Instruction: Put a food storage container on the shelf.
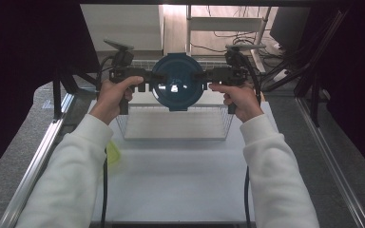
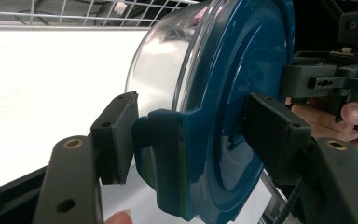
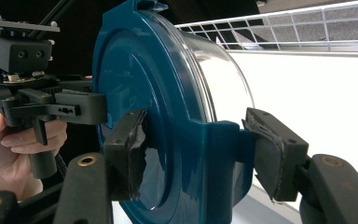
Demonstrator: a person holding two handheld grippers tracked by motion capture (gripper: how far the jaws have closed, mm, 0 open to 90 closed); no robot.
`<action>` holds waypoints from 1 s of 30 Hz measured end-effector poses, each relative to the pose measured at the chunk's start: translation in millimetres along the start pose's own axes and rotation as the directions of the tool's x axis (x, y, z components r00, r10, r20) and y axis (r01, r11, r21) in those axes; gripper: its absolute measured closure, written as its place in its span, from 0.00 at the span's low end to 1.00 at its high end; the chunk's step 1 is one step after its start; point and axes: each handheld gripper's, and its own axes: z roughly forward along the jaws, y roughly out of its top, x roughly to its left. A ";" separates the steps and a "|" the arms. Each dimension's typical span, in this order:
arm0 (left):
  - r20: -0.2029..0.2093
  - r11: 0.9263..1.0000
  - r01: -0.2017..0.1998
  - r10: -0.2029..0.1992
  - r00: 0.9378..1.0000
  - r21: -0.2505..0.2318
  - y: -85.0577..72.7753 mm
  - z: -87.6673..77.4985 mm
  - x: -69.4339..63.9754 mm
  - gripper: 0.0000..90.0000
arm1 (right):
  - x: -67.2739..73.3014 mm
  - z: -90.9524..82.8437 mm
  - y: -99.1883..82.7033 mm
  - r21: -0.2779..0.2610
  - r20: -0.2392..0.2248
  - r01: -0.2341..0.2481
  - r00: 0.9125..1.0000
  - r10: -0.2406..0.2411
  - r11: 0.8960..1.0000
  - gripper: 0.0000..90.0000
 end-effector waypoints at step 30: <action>0.028 0.977 0.213 -0.212 0.977 -0.025 12.5 43.1 51.0 0.40 | -48.5 37.0 5.8 -0.001 0.028 -0.229 0.973 0.229 0.973 0.39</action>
